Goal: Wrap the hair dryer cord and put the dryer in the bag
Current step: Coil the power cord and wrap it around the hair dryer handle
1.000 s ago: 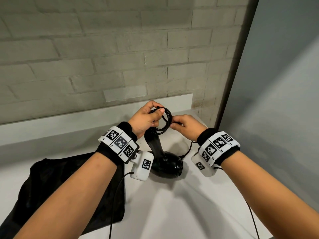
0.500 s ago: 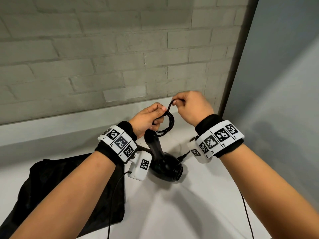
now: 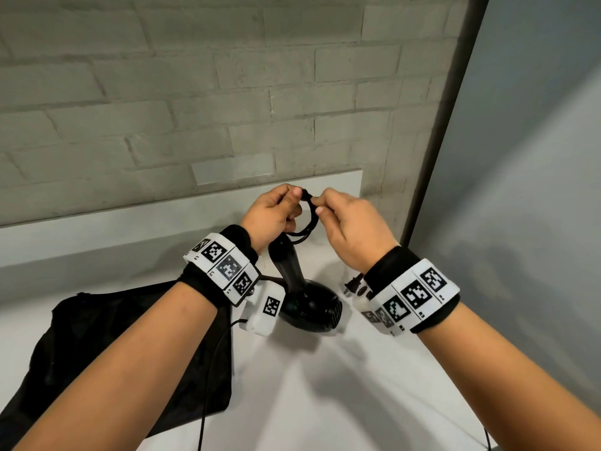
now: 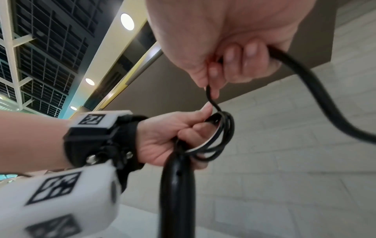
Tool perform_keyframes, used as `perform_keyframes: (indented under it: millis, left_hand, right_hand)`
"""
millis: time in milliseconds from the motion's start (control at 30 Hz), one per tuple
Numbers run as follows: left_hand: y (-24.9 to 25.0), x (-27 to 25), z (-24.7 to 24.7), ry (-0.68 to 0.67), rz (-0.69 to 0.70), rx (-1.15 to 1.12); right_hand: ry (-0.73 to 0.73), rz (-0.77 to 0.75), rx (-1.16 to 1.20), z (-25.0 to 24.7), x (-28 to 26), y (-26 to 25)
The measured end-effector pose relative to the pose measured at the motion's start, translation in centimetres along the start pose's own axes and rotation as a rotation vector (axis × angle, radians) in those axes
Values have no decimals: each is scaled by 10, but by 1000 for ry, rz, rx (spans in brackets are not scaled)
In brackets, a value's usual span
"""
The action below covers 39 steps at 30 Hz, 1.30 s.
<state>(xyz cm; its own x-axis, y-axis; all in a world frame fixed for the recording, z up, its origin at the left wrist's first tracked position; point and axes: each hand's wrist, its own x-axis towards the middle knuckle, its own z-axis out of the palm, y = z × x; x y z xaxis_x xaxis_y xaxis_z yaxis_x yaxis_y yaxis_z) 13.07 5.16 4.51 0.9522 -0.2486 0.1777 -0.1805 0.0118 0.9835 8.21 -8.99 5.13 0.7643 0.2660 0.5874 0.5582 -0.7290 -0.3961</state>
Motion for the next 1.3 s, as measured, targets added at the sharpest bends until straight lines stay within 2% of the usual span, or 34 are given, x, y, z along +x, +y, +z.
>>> perform_keyframes:
  millis: [200, 300, 500, 633, 800, 900, 967, 1033, 1200, 1300]
  left_hand:
    - [-2, 2, 5, 94, -22, 10]
    - [0, 0, 3, 81, -65, -44]
    - [0, 0, 5, 95, -52, -31]
    - [0, 1, 7, 145, -43, -44]
    - [-1, 3, 6, 173, -35, -47]
    - [-1, 5, 3, 175, -33, -62]
    - [-1, 6, 2, 171, -32, -62]
    - [-1, 7, 2, 174, -31, -68]
    - [0, 10, 5, 171, -44, -94]
    - [-2, 7, 5, 178, -50, -95]
  right_hand:
    - [7, 108, 305, 27, -9, 9]
    - [7, 108, 306, 37, -13, 13]
    - [14, 65, 270, 38, -18, 21]
    - [-81, 5, 125, 24, -28, 40]
    - [-258, 312, -30, 9, -45, 91]
    - [-499, 489, -131, 14, -55, 112]
    - [-638, 550, -150, 23, -62, 117]
    - [-686, 541, -181, 33, -64, 119]
    - [-769, 349, -349, 51, -50, 117]
    - [-831, 389, -327, 63, -44, 112]
